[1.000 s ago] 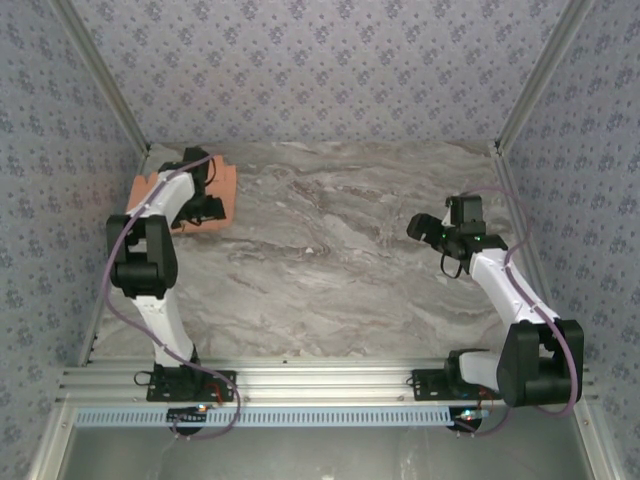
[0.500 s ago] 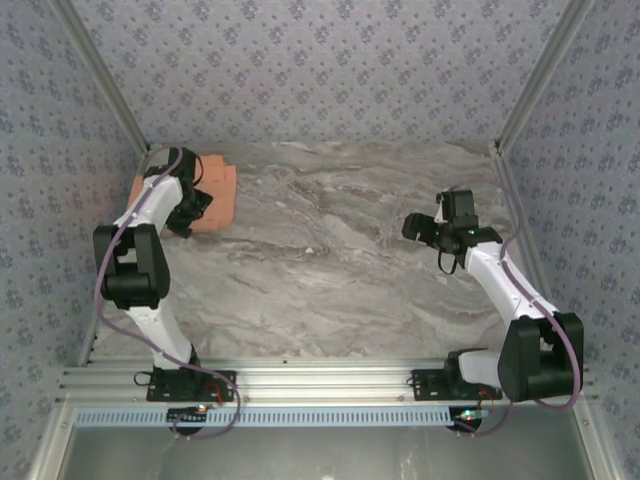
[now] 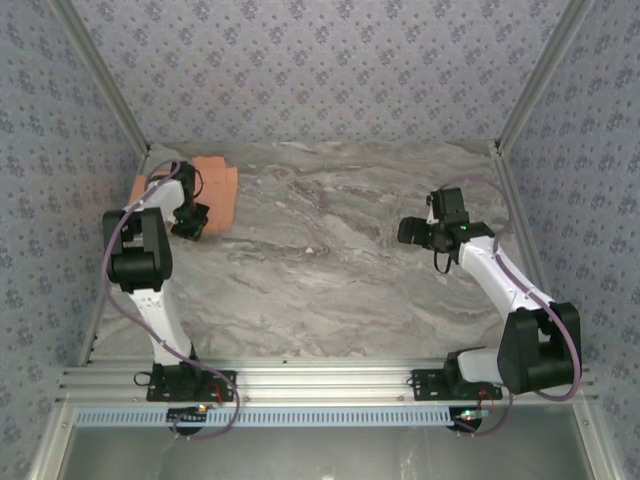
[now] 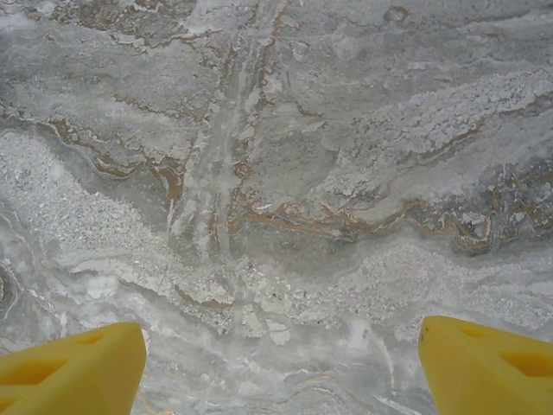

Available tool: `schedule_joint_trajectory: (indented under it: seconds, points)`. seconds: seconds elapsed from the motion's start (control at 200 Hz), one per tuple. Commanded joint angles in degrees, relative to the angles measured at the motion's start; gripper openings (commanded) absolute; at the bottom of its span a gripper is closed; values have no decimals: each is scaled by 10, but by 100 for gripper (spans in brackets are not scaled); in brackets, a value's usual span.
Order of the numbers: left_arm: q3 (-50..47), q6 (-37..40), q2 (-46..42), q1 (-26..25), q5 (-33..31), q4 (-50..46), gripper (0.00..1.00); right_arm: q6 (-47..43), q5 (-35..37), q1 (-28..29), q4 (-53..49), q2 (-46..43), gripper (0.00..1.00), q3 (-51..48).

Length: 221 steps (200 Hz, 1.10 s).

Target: Fold the paper box

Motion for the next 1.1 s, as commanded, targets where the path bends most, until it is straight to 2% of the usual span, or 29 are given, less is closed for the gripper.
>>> schedule_joint_trajectory:
  seconds: [0.0, 0.12, 0.245, 0.325, 0.435, 0.48, 0.59, 0.69, 0.834, 0.949, 1.099]
  points:
    - [-29, 66, -73, -4, 2, 15, 11, -10, 31, 9, -32, -8, 85, 18]
    - [-100, 140, -151, -15, 25, 38, 0, -3, 23, 16, -24, -12, 85, 14]
    - [-198, 213, -236, -42, 93, 87, 0, 15, 9, 19, -13, -12, 85, 26]
    - [-243, 263, -284, -81, 133, 101, 0, 26, 0, 20, -18, -15, 85, 43]
    - [-255, 325, -310, -143, 216, 90, 0, 28, -13, 18, -17, -22, 85, 55]
    - [-257, 348, -313, -173, 257, 93, 0, 29, -14, 17, -21, -24, 85, 61]
    - [-264, 389, -315, -243, 300, 118, 0, 32, -20, 8, -37, -31, 86, 73]
    - [-261, 427, -305, -277, 326, 139, 0, 36, -52, -12, -43, -39, 86, 67]
    - [-251, 465, -273, -282, 351, 160, 0, 57, -140, -30, -67, -36, 80, 45]
    - [-228, 497, -238, -282, 359, 140, 2, 71, -180, -1, -77, -36, 74, 0]
    - [-249, 479, -228, -282, 362, 163, 4, 88, -222, 33, -79, -43, 70, -70]
